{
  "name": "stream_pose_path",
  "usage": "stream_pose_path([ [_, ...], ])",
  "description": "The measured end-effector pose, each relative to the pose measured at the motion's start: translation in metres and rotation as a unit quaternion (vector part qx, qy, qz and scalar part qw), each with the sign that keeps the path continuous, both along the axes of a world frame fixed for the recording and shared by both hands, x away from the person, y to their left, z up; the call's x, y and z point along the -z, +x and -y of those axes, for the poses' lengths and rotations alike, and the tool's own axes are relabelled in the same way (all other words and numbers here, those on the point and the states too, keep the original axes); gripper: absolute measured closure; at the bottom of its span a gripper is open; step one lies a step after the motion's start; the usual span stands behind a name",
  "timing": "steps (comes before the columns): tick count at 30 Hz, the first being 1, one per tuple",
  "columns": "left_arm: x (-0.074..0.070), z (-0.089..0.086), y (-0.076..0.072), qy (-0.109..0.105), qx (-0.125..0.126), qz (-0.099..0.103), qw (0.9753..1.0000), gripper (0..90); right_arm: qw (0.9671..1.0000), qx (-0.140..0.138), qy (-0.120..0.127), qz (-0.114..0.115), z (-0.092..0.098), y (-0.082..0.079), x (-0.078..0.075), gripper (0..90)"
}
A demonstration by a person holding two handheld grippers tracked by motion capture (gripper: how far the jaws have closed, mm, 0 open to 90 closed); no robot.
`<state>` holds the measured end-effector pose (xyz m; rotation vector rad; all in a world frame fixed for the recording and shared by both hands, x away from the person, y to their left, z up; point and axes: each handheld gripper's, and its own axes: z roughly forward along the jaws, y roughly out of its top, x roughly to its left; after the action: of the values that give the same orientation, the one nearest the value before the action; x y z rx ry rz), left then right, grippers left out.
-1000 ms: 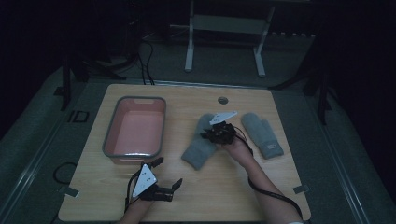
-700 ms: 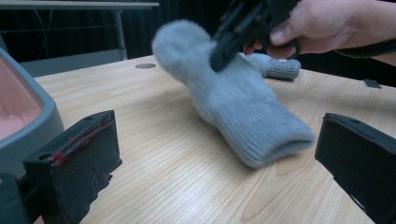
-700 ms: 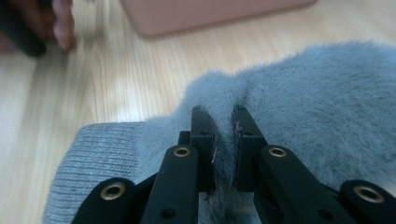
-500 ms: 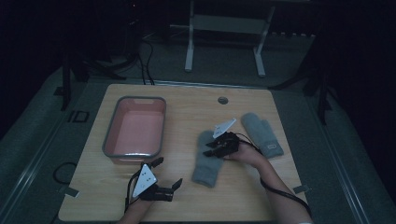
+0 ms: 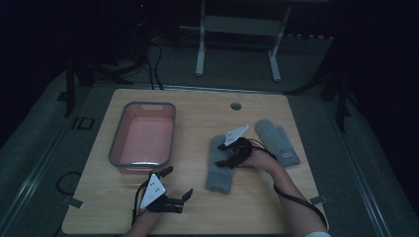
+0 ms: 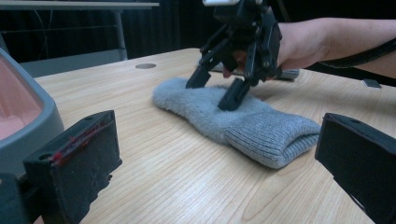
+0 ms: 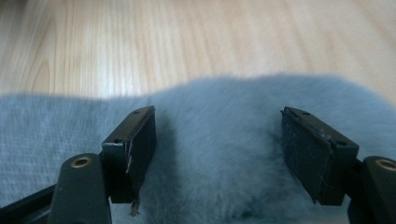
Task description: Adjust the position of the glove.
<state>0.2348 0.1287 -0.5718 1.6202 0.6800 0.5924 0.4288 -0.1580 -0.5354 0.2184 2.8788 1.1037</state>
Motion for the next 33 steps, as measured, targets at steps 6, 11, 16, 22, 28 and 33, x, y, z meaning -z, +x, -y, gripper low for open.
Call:
stream_pose_path([
  [6, 0.0, 0.0, 0.0, 0.001, 0.001, 0.001, 1.0, 0.2, 0.9986, 0.044, 0.029, -0.003, 0.004, -0.019, -0.017, 43.2],
  [11, 0.0, 0.001, 0.0, 0.003, -0.001, 0.001, 1.0, 0.2, 0.996, 0.081, 0.038, -0.007, 0.008, -0.047, -0.021, 83.5],
  [16, 0.0, 0.001, -0.001, 0.004, -0.002, 0.002, 1.0, 0.2, 0.9896, 0.14, 0.033, -0.003, 0.011, -0.064, -0.012, 90.0],
  [22, 0.0, 0.001, -0.001, 0.004, -0.002, 0.002, 1.0, 0.3, 0.9902, 0.14, 0.004, -0.002, 0.017, -0.064, 0.007, 90.0],
  [28, 0.0, 0.001, -0.001, 0.004, -0.002, 0.002, 1.0, 0.3, 0.9958, 0.088, -0.008, 0.024, 0.018, -0.047, 0.008, 90.0],
  [33, 0.0, 0.001, 0.0, 0.002, -0.002, 0.001, 1.0, 0.2, 0.9978, 0.062, -0.001, 0.023, 0.019, -0.036, 0.009, 90.0],
])
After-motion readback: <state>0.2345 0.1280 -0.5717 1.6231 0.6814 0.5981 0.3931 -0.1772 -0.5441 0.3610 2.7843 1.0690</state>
